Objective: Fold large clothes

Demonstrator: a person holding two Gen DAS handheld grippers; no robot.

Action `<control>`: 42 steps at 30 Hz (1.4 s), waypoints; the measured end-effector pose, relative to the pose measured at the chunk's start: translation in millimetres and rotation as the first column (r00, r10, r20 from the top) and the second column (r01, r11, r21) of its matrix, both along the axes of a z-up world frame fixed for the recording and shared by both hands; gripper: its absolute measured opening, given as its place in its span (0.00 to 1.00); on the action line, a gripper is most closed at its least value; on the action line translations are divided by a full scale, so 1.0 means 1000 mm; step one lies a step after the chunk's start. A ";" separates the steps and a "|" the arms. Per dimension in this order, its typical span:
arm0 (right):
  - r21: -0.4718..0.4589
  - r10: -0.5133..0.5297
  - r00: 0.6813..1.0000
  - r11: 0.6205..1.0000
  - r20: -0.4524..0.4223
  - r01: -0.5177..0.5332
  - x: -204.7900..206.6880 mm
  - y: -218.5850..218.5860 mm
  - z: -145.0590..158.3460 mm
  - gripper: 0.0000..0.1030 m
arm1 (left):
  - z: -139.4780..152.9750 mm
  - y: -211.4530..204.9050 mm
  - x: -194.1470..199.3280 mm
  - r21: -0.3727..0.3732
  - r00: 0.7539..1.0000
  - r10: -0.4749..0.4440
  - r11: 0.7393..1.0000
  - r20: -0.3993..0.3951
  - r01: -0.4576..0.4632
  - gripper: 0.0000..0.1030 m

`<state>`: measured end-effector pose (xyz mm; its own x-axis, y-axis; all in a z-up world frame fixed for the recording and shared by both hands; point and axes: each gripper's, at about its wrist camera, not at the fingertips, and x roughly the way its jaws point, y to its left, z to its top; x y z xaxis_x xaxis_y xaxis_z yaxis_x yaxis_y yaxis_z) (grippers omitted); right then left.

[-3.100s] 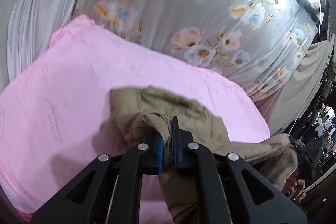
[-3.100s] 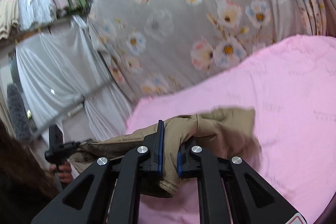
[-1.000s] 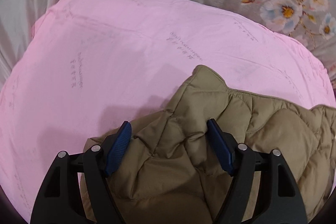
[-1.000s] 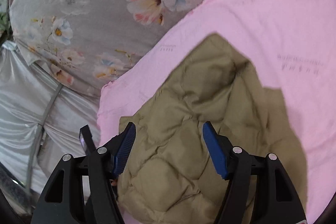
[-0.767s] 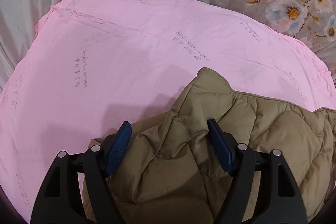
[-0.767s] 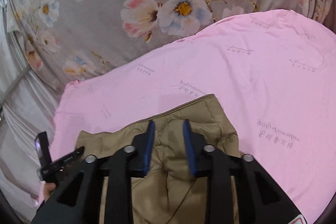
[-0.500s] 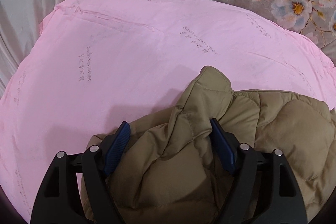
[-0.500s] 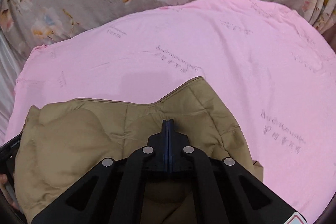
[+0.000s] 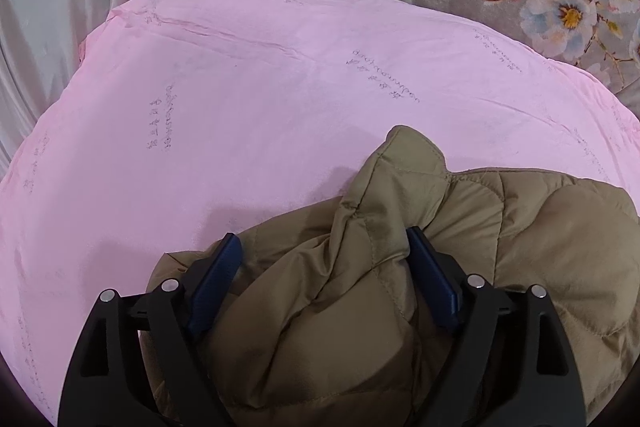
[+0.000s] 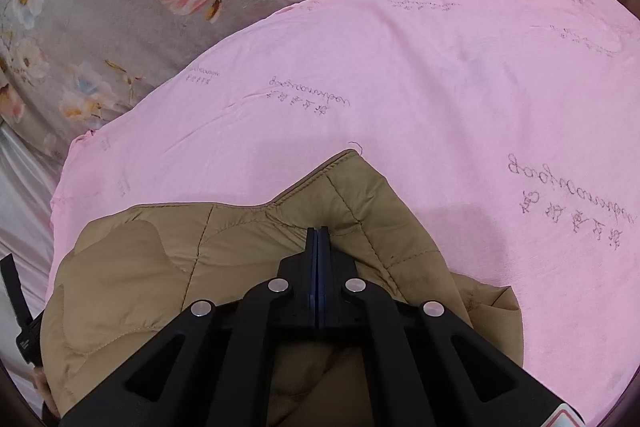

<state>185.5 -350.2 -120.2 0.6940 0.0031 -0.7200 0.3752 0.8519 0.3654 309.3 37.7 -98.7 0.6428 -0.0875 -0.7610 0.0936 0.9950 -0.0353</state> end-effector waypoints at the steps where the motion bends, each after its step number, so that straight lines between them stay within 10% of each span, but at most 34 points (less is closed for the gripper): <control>1: -0.001 0.001 1.000 1.000 -0.001 -0.001 0.000 -0.001 0.000 0.00 | 0.000 -0.001 0.000 0.005 1.000 0.001 1.000 -0.002 -0.001 0.80; 5: -0.137 -0.044 0.998 0.990 -0.037 0.039 -0.005 0.013 0.019 0.03 | 0.017 0.000 -0.005 0.041 1.000 0.021 0.999 -0.007 -0.020 0.68; 13: -0.161 0.225 0.970 0.965 0.094 -0.208 -0.006 0.109 0.082 0.03 | 0.106 -0.051 -0.046 -0.084 0.983 -0.147 0.984 0.111 0.156 0.64; 22: -0.135 0.314 0.949 0.940 -0.016 -0.313 0.032 0.159 0.030 0.00 | 0.030 -0.107 -0.040 0.056 0.987 -0.163 0.985 -0.009 0.163 0.63; 42: -0.093 0.282 0.959 0.955 0.007 -0.280 0.027 0.152 0.010 0.00 | 0.010 -0.112 -0.046 0.101 0.991 -0.131 0.987 0.032 0.127 0.63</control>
<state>212.8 -197.9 -110.2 0.6885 0.1360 -0.7124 0.1090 0.9517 0.2870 262.9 -73.9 -88.5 0.6599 -0.0975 -0.7450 0.2212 0.9728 0.0686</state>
